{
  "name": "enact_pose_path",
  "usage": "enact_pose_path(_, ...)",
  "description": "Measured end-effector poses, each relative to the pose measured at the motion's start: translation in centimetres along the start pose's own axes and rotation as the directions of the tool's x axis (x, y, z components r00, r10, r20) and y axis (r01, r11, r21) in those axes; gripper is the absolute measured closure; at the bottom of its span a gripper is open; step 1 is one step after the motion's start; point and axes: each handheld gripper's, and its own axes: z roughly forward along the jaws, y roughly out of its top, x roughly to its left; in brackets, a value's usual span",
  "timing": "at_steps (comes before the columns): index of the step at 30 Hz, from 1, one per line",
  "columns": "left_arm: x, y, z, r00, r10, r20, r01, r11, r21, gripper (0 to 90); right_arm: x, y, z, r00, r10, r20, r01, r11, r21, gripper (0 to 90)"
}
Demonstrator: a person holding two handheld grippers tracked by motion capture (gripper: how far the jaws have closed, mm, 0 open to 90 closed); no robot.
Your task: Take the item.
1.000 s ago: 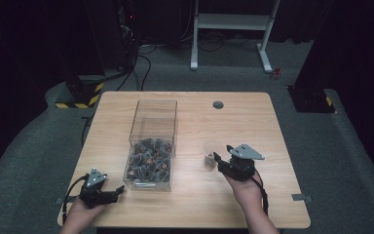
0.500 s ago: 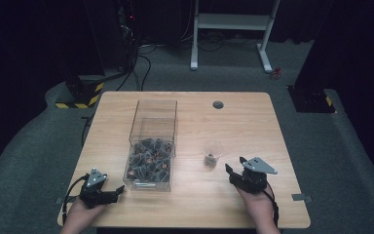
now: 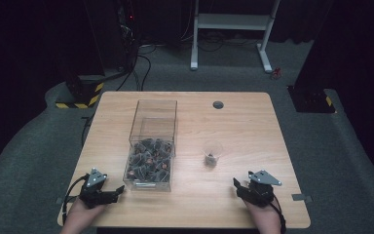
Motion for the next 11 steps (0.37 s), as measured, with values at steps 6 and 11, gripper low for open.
enact_pose_path(6, -0.02, -0.01, 0.02, 1.0000, -0.003, -0.001, 0.003, 1.0000, -0.004, 14.4, -0.24, -0.64, 0.09, 0.9997, 0.023, 0.008, -0.024, 0.999, 0.028, 32.4)
enact_pose_path(11, -0.02, -0.01, 0.02, 1.0000, -0.004, -0.001, 0.004, 1.0000, -0.005, 14.4, -0.25, -0.61, 0.20, 0.9994, 0.033, 0.012, -0.033, 0.999, 0.042, 31.0)
